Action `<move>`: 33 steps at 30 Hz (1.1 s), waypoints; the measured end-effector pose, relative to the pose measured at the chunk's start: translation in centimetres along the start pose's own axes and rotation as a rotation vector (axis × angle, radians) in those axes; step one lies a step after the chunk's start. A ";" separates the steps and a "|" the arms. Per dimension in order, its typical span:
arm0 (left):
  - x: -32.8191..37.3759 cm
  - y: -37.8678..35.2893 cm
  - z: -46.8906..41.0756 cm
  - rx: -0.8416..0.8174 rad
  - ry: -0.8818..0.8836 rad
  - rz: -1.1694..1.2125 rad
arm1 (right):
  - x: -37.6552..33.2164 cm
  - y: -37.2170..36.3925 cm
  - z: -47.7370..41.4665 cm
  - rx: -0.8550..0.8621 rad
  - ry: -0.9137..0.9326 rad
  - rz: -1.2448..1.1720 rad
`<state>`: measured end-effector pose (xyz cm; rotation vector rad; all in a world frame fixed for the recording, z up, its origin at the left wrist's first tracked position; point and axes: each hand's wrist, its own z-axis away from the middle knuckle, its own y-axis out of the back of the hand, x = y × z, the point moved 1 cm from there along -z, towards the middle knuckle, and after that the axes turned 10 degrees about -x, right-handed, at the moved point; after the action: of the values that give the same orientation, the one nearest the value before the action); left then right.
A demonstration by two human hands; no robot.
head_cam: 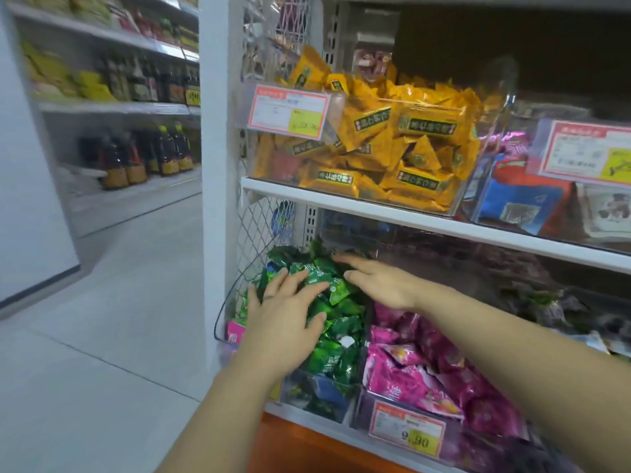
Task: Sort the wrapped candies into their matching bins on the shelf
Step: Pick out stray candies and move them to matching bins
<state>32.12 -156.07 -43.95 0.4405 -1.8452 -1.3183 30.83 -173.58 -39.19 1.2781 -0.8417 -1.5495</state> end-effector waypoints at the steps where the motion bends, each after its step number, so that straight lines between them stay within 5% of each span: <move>1: 0.1 0.2 0.0 0.017 -0.010 0.012 | 0.1 0.3 0.4 0.026 0.015 -0.023; 7: 1.9 0.4 0.8 0.112 -0.139 0.113 | 3.2 1.6 5.8 0.163 0.096 -0.053; 16: 5.4 -1.8 -0.8 -0.028 -0.180 0.103 | 7.1 -2.1 8.1 -0.245 0.078 0.540; 24: 5.4 -2.8 -1.6 -0.077 -0.162 0.060 | 13.0 0.8 5.6 -0.193 -0.091 0.344; 33: 5.4 -2.9 -2.0 -0.081 -0.156 0.069 | 16.1 1.9 3.9 0.035 -0.164 0.416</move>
<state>29.90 -162.06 -44.09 0.2341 -1.9084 -1.4083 26.97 -189.56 -42.06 0.9329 -1.1617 -1.3174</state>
